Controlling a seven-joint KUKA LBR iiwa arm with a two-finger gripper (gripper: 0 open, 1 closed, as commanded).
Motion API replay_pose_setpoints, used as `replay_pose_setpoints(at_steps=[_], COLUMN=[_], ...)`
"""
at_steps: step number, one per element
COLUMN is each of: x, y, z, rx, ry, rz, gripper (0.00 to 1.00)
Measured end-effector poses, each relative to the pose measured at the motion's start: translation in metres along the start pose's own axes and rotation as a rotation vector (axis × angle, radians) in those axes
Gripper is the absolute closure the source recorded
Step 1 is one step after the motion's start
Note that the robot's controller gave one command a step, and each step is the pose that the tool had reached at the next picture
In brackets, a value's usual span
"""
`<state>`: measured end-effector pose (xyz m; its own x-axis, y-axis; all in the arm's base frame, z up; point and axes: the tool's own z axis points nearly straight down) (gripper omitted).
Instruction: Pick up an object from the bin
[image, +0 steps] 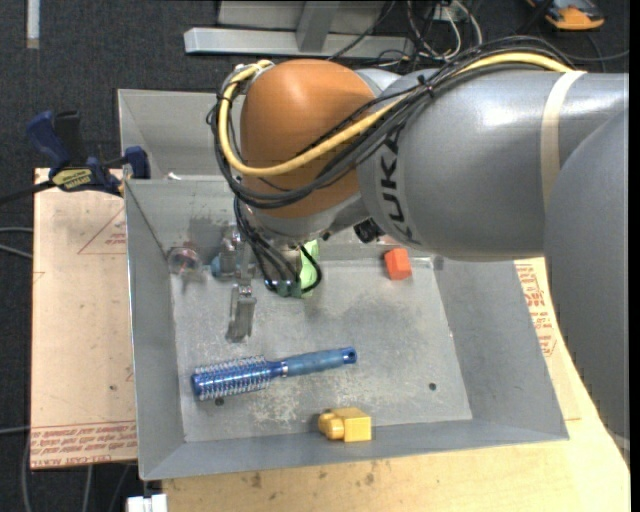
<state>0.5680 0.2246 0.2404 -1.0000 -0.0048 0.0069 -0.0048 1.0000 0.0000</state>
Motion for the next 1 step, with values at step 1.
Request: replay_pose_setpoints(at_steps=[1], x=[0.0714], y=[-0.0271], z=[0.0786], rx=[0.004], ry=[0.005], rz=[-0.089], gripper=[0.0])
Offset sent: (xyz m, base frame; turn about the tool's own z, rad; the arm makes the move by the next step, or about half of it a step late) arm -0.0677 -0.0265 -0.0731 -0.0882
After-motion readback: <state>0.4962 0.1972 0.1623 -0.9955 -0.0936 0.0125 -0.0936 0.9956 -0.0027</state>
